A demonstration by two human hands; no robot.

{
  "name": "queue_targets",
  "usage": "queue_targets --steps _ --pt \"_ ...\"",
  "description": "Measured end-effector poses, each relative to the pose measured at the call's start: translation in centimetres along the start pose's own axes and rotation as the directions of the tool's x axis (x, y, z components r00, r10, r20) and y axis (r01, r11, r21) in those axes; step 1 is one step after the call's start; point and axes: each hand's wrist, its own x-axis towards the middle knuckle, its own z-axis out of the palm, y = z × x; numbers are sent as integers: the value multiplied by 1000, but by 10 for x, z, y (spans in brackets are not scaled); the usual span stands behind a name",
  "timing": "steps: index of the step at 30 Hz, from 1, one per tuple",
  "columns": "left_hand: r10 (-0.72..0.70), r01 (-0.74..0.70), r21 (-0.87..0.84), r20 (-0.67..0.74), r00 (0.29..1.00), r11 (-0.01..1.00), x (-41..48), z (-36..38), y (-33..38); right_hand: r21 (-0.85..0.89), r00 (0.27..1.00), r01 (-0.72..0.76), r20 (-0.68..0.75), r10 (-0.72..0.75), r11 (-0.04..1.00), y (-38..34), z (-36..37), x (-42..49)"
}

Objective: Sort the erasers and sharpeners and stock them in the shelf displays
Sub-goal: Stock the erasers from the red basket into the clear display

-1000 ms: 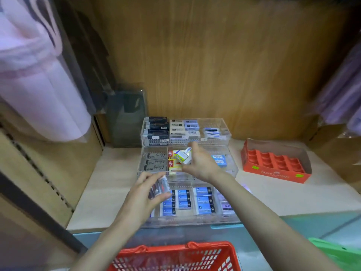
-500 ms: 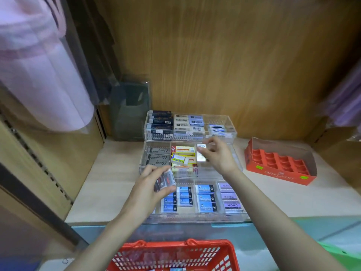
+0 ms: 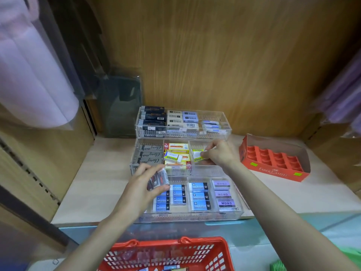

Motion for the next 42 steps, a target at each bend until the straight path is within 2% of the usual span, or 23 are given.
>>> queue_targets --steps 2,6,13,17,20,24,28,35,42 --pt "-3 3 -23 10 1000 1000 -3 1 -6 -113 1000 10 18 -8 994 -3 5 6" --pt "14 -14 -46 -12 1000 999 -10 5 -15 -187 999 2 47 7 982 4 4 17" --pt "29 -27 68 -22 999 997 -5 9 -16 -414 956 266 228 -183 870 16 -6 18" --pt "27 -22 183 -20 999 983 0 14 -11 -453 921 365 303 -244 814 15 -11 21" --pt "0 -1 197 9 1000 980 -6 19 -10 -447 890 429 360 -281 785 17 -16 23" --pt "2 -20 241 77 997 970 -12 27 -12 -438 873 467 369 -320 768 19 -19 22" --pt "-16 -9 258 95 995 966 -9 28 -15 -488 863 496 369 -345 718 18 -20 22" --pt "-7 -8 226 65 998 974 -9 29 -20 -446 868 488 337 -364 751 20 -22 19" --pt "0 -11 233 51 999 972 -9 30 -20 -560 859 507 388 -333 655 14 -25 23"
